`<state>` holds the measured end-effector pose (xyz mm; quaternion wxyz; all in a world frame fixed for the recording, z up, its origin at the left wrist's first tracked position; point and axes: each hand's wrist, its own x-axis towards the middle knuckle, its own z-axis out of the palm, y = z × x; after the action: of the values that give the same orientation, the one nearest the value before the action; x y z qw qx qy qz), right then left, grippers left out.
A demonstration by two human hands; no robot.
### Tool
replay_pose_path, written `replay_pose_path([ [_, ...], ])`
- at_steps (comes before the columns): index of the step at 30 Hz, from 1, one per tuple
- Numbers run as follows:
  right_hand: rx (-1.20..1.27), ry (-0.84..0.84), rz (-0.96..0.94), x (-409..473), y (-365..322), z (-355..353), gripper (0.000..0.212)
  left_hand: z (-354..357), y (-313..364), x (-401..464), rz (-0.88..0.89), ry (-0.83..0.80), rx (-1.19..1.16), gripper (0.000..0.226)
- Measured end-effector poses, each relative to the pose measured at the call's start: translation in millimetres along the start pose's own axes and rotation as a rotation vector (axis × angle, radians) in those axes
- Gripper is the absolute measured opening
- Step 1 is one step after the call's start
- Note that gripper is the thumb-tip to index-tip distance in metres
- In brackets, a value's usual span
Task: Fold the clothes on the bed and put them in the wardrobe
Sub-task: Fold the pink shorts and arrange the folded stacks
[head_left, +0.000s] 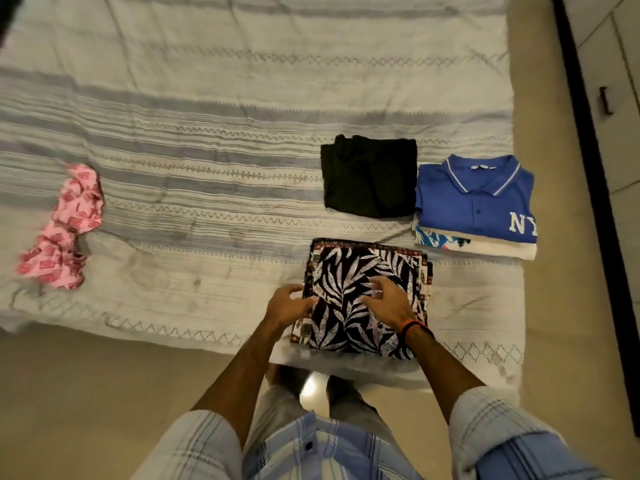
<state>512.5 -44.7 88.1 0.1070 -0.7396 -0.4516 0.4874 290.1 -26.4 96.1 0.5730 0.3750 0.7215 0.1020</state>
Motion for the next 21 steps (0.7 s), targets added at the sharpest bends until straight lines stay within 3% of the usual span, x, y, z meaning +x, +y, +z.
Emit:
replay_pose_path([
  [7, -0.067, -0.046, -0.179, -11.4, -84.5, 60.0, 0.048, -102.1, -38.5, -19.9, 0.029, 0.138, -0.192, 0.046],
  [21, -0.096, -0.189, -0.371, -26.2, -293.2, 280.0, 0.039, -353.8, -157.3, -32.6, -0.023, 0.366, -0.421, 0.041],
])
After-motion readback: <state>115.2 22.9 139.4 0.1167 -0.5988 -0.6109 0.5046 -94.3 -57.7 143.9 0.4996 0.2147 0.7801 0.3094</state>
